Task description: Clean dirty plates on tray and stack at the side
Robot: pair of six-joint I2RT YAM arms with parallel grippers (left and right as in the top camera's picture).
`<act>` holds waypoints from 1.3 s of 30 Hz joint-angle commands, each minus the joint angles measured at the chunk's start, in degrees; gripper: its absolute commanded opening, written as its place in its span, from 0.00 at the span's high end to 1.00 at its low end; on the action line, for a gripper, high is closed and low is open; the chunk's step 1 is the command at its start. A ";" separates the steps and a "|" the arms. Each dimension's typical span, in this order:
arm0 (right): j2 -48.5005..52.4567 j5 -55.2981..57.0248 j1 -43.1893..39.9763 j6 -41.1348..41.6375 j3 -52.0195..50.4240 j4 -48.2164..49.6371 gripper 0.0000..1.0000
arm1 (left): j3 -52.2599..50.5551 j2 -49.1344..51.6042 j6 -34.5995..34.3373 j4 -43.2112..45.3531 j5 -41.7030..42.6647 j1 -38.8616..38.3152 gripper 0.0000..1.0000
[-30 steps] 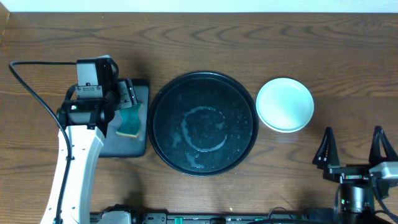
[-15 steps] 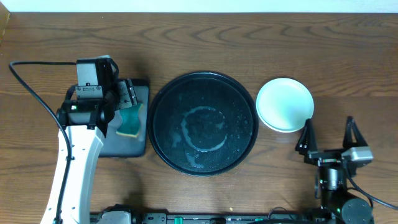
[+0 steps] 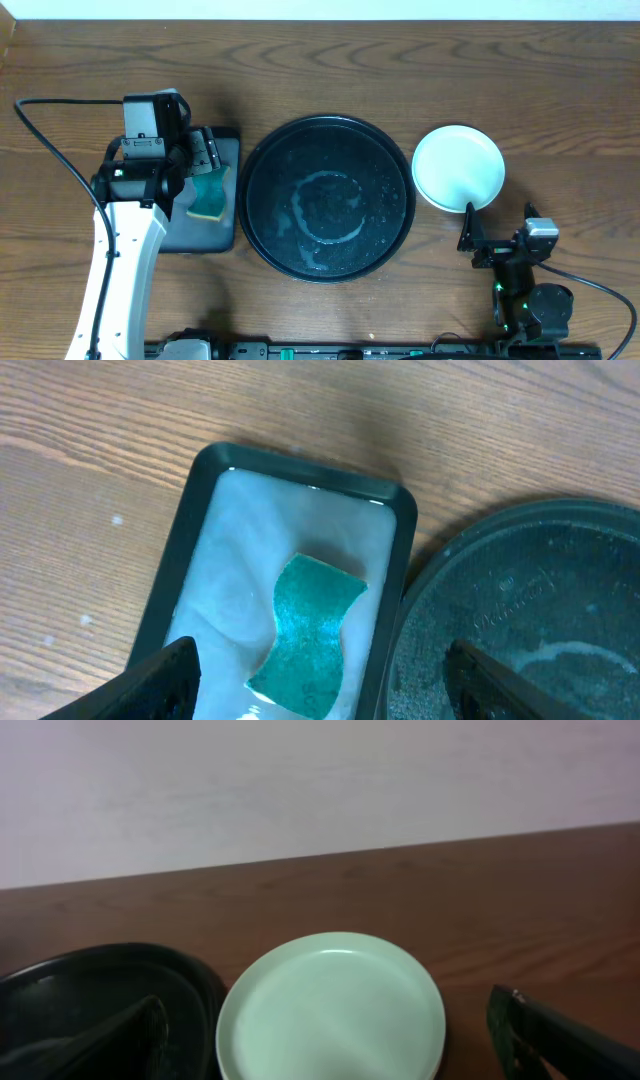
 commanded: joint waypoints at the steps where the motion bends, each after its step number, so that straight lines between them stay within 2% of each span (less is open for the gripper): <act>1: -0.46 0.35 0.31 -5.75 -0.09 -0.28 0.01 | 0.90 0.15 -0.11 0.00 -0.09 0.17 0.22; 39: -0.42 0.17 1.97 -7.41 -0.09 -0.26 0.01 | 0.90 0.15 -0.11 0.00 -0.09 0.17 0.22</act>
